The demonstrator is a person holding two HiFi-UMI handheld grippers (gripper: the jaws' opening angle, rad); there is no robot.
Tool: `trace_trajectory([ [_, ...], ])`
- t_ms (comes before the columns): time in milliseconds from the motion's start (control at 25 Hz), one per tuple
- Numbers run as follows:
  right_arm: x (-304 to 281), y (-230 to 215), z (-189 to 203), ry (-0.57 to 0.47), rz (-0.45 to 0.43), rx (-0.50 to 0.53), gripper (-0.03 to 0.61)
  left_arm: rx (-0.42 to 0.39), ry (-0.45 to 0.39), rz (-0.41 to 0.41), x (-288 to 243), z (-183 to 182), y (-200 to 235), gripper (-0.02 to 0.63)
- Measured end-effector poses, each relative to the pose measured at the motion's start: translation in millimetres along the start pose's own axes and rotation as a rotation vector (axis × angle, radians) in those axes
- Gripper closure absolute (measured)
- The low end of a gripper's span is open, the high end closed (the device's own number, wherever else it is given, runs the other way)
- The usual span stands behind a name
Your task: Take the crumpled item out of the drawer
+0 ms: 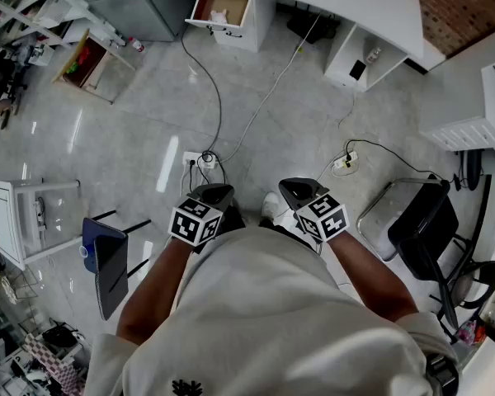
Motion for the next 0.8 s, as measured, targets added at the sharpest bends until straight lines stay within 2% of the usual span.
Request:
trace_trajectory([
  [200,1,-25,-9,-0.001,-0.006,0.004,0.551,0.006,-0.006,0.002,-13,-18,-1,0.588],
  [440,-16,-54,-34,-0.02,0.008,-0.025,0.549,-0.011,-0.005,0.045,-40,-45,27,0.588],
  [560,-24,-75,-60,-0.03,0.047,-0.037,0.549,-0.031,-0.009,0.083,-60,-75,53,0.588],
  [720,-40,-109,-109,-0.024,0.116,-0.054,0.54,-0.079,-0.025,0.131,-89,-139,100,0.588],
  [800,-52,-128,-139,-0.025,0.144,-0.055,0.489,-0.104,-0.041,0.153,-100,-171,124,0.588],
])
Point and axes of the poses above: the fingertips, and each gripper's own axes: x backward along the fingers, y to its left, z out of its underside, the point moved 9 cm from there along x, backward along the fingers, and after that the axes turned 10 degrees about -z, right-handed, at the moved point
